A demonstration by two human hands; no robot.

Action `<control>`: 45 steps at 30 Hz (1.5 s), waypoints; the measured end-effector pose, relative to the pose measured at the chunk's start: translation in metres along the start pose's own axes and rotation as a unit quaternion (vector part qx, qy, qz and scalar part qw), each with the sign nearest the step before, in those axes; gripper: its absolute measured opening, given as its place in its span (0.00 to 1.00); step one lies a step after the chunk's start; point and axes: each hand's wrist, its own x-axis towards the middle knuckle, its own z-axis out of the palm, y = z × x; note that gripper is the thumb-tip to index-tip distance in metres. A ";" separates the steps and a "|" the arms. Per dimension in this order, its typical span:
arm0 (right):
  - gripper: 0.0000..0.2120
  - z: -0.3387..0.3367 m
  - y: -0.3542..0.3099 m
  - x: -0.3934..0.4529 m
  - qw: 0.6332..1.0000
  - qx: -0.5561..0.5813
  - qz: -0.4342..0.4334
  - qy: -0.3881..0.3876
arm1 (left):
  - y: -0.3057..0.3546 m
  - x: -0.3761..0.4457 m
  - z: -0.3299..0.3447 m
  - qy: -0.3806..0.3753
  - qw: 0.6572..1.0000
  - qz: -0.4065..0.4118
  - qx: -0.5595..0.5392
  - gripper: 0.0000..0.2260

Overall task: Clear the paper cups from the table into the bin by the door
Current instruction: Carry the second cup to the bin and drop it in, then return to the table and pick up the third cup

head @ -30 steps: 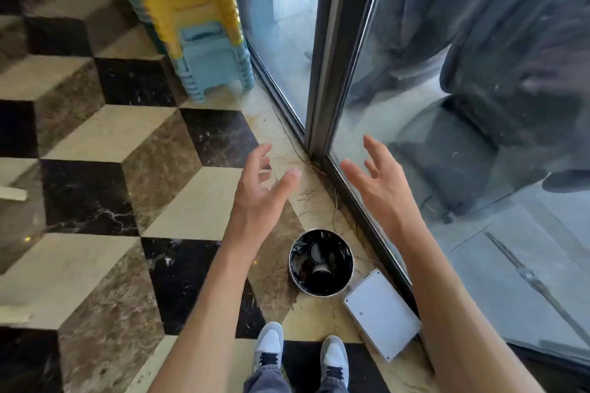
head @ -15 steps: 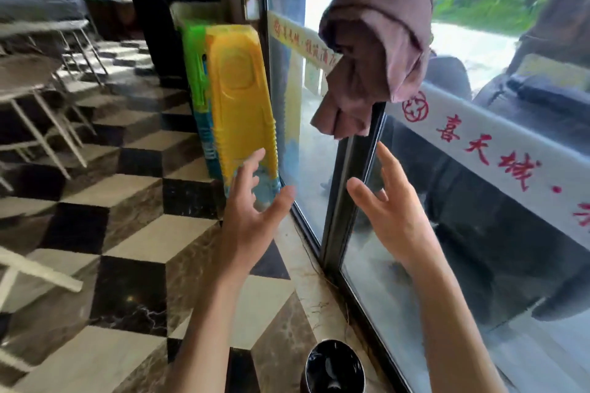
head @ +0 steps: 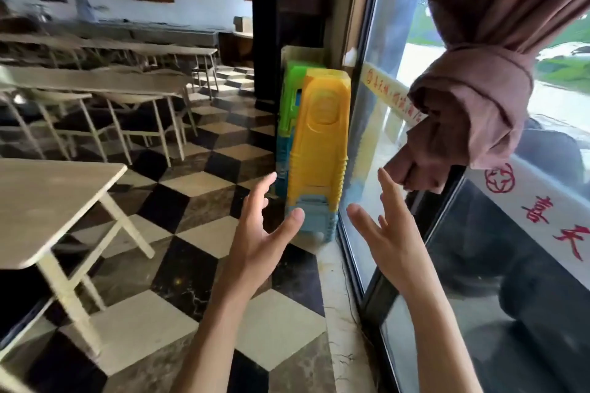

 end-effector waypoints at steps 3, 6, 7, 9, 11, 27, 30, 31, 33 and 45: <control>0.46 0.030 -0.010 -0.001 0.998 0.015 -0.016 -0.065 | -0.004 -0.027 -0.034 0.063 0.998 -0.019 0.024 0.33; 0.46 0.067 -0.025 -0.011 0.991 0.032 -0.044 -0.124 | -0.005 -0.062 -0.072 0.122 0.991 -0.036 0.045 0.33; 0.45 0.081 -0.031 -0.016 0.988 0.039 -0.054 -0.141 | -0.004 -0.074 -0.086 0.142 0.988 -0.040 0.052 0.34; 0.44 0.109 -0.048 -0.028 0.979 0.062 -0.072 -0.183 | -0.001 -0.103 -0.117 0.187 0.979 -0.047 0.063 0.36; 0.44 0.140 -0.068 -0.044 0.965 0.081 -0.097 -0.229 | 0.006 -0.134 -0.150 0.234 0.968 -0.049 0.071 0.34; 0.43 0.380 -0.328 -0.360 0.771 0.217 -0.246 -0.546 | 0.119 -0.536 -0.409 0.599 0.773 -0.079 0.193 0.40; 0.47 0.411 -0.378 -0.451 0.719 0.231 -0.258 -0.602 | 0.147 -0.632 -0.436 0.668 0.715 -0.080 0.191 0.38; 0.48 0.419 -0.396 -0.481 0.696 0.235 -0.262 -0.625 | 0.156 -0.662 -0.443 0.687 0.696 -0.074 0.195 0.34; 0.45 0.431 -0.428 -0.541 0.651 0.245 -0.275 -0.664 | 0.171 -0.724 -0.452 0.717 0.654 -0.081 0.228 0.28; 0.39 0.495 -0.523 -0.776 0.464 0.289 -0.289 -0.786 | 0.210 -0.934 -0.478 0.829 0.445 -0.167 0.294 0.36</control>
